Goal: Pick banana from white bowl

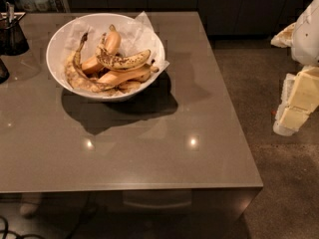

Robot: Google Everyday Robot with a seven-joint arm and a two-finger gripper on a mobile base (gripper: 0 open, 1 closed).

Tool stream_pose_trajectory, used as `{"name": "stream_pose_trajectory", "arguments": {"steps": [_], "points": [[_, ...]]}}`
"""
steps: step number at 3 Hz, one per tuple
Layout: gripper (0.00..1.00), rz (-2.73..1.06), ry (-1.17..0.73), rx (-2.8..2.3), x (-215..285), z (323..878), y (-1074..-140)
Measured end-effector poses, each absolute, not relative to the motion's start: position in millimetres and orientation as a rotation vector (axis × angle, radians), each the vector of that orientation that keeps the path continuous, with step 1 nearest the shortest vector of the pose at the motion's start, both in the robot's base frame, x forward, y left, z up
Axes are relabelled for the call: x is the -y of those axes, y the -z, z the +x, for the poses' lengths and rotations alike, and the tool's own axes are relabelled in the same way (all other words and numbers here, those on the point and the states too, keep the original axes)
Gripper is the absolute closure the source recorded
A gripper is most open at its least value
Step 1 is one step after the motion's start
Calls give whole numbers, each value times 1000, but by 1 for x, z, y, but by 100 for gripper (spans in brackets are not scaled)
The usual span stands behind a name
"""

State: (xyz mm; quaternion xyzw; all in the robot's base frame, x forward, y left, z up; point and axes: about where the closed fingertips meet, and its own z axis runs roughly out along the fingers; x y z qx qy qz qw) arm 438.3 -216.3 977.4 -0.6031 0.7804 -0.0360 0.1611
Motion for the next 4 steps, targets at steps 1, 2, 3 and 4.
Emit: {"name": "stream_pose_trajectory", "arguments": {"steps": [1, 2, 3, 4], "points": [[0, -1722, 102, -2229, 216, 438, -977], [0, -1673, 73, -2277, 209, 451, -983], [0, -1614, 13, -2389, 180, 497, -986], [0, -1601, 23, -2362, 176, 502, -988]]}}
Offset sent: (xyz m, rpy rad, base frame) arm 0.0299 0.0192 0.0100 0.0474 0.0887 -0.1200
